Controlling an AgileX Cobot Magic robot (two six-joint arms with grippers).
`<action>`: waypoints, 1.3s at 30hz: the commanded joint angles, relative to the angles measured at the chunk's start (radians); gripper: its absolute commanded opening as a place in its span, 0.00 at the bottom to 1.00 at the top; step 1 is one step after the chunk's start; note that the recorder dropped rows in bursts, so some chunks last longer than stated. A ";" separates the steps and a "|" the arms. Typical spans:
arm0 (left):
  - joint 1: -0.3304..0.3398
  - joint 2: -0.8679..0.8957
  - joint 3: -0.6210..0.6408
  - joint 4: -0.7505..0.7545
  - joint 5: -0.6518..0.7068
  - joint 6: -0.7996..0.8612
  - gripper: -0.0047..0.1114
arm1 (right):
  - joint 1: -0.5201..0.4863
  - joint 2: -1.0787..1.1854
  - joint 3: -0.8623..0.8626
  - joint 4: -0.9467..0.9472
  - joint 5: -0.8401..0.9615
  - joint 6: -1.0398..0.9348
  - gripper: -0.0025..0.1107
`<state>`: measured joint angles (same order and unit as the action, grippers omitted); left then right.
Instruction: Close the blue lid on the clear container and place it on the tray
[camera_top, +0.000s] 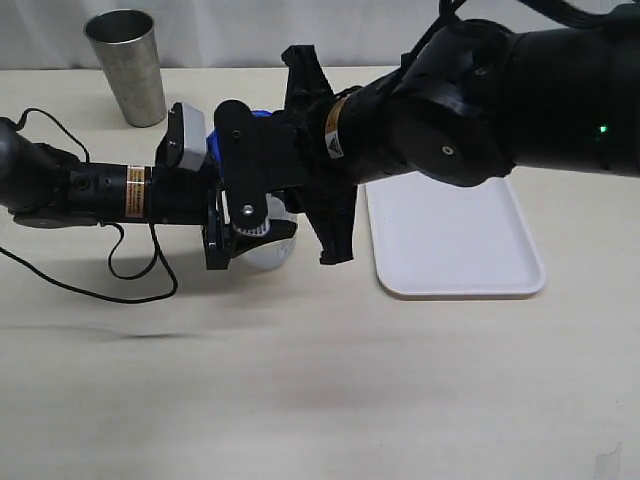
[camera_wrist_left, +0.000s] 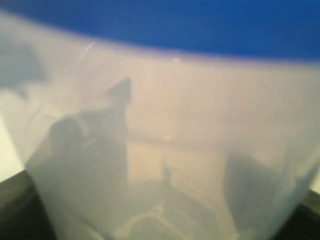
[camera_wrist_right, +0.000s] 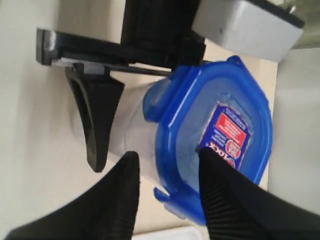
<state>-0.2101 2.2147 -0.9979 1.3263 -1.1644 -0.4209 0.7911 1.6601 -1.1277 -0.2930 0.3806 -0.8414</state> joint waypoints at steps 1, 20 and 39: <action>0.005 -0.018 -0.005 -0.030 -0.057 0.010 0.04 | 0.001 -0.073 0.003 0.020 0.000 0.087 0.36; -0.071 -0.022 -0.085 0.268 0.014 0.146 0.04 | -0.070 0.070 -0.614 0.477 0.841 0.159 0.36; -0.105 -0.038 -0.133 0.365 0.006 -0.004 0.04 | -0.057 0.188 -0.599 0.436 0.818 -0.277 0.36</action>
<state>-0.3066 2.1833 -1.1254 1.7122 -1.1494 -0.4172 0.7238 1.8509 -1.7412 0.1216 1.2009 -1.0559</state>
